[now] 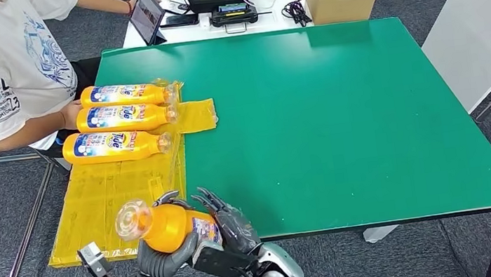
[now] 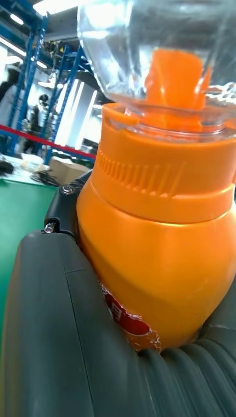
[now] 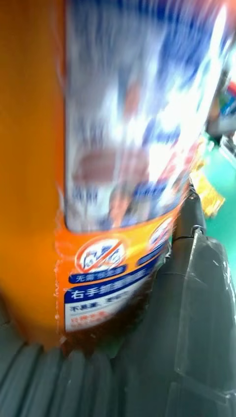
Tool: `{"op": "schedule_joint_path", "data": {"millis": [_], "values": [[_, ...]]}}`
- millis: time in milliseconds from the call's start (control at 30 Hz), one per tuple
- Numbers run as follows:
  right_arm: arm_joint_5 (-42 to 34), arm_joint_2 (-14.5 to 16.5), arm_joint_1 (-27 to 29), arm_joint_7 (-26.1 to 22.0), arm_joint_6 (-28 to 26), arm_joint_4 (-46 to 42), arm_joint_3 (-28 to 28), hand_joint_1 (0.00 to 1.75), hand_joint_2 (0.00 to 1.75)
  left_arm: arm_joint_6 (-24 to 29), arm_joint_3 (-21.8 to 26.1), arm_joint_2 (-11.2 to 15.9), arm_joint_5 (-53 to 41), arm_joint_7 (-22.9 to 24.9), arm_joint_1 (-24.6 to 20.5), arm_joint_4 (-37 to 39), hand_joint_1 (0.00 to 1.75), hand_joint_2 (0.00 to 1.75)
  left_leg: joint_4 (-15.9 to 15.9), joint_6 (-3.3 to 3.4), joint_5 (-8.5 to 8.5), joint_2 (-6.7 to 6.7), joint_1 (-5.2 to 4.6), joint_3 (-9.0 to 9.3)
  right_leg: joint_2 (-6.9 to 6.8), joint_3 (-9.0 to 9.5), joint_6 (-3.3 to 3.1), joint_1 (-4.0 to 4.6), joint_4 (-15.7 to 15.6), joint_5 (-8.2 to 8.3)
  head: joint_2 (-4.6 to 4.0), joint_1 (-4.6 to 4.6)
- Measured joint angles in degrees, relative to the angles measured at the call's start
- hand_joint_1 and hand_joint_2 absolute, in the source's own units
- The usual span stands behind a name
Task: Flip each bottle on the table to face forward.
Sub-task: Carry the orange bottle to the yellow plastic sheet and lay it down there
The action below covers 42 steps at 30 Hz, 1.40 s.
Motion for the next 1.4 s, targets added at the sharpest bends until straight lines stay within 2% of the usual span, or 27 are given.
{"op": "schedule_joint_path", "data": {"millis": [200, 433, 533, 600, 667, 800, 900, 1100, 1400], "values": [[-7.3, -1.4, 2.9, -2.9, 4.3, -12.1, -2.4, 0.00, 0.00, 12.2, 1.0, -0.2, -9.3, -1.7, -2.4, -1.6, 1.75, 1.75, 0.0, 0.00, 0.01, 0.04, 0.00, -0.01, 0.00, -0.01, -0.09, 0.00, 0.0, 0.06, 0.00, -0.01], [-16.8, -2.7, 6.9, -7.7, 5.5, -28.6, -5.6, 0.00, 0.00, 32.3, 5.0, 0.0, -19.3, -4.1, -7.9, -0.2, 1.75, 1.75, 0.0, -0.01, 0.02, 0.04, 0.00, 0.00, 0.01, -0.02, -0.08, 0.00, 0.0, 0.07, 0.00, 0.00], [-19.5, -2.8, 7.9, -9.1, 5.2, -33.1, -7.4, 0.00, 0.00, 41.7, 6.4, 0.5, -28.7, -4.7, -11.3, 1.4, 1.75, 1.75, 0.0, -0.01, 0.03, 0.04, 0.00, 0.01, 0.01, 0.00, -0.08, 0.00, 0.0, 0.08, 0.00, -0.01], [-21.1, -2.6, 8.2, -9.8, 4.4, -35.1, -8.4, 0.00, 0.00, 48.5, 6.7, 1.0, -38.2, -4.1, -13.3, 2.7, 1.75, 1.75, 0.0, -0.01, 0.04, 0.04, 0.00, 0.01, 0.01, 0.01, -0.07, 0.00, 0.0, 0.08, 0.00, -0.01], [-22.6, -2.4, 8.4, -10.2, 3.4, -36.7, -9.4, 0.00, 0.00, 53.2, 7.5, 1.4, -49.5, -2.9, -15.1, 3.9, 1.75, 1.75, 0.0, -0.01, 0.05, 0.05, 0.00, 0.01, 0.01, 0.01, -0.07, 0.00, 0.0, 0.08, 0.00, -0.01], [-25.1, -2.0, 8.7, -10.4, 1.3, -39.1, -11.0, 0.00, 0.00, 55.2, 11.5, 1.6, -75.1, 1.2, -17.7, 5.6, 1.75, 1.75, 0.0, -0.02, 0.05, 0.07, 0.00, 0.01, 0.02, 0.00, -0.07, 0.00, 0.0, 0.08, 0.00, -0.01], [-26.0, -1.7, 8.8, -10.4, 0.6, -40.3, -11.9, 0.00, 0.00, 55.3, 14.2, 1.7, -84.8, 3.6, -19.0, 6.9, 1.75, 1.75, 0.0, -0.02, 0.05, 0.11, 0.00, 0.01, 0.04, -0.02, -0.07, 0.00, 0.0, 0.08, 0.00, -0.01], [-26.1, -1.4, 8.9, -10.4, 0.5, -41.4, -12.6, 0.00, 0.00, 55.4, 16.6, 1.8, -85.8, 4.1, -20.2, 8.4, 1.75, 1.75, 0.0, -0.02, 0.05, 0.10, 0.01, 0.01, 0.05, -0.03, -0.08, 0.01, 0.0, 0.08, 0.00, -0.01], [-26.2, -1.4, 8.9, -10.4, 0.5, -41.8, -13.2, 0.00, 0.00, 55.6, 17.3, 1.9, -86.8, 4.6, -20.8, 9.4, 1.75, 1.75, 0.0, -0.02, 0.05, 0.10, 0.00, 0.00, 0.04, -0.02, -0.08, 0.00, 0.0, 0.08, 0.00, -0.01]]}}
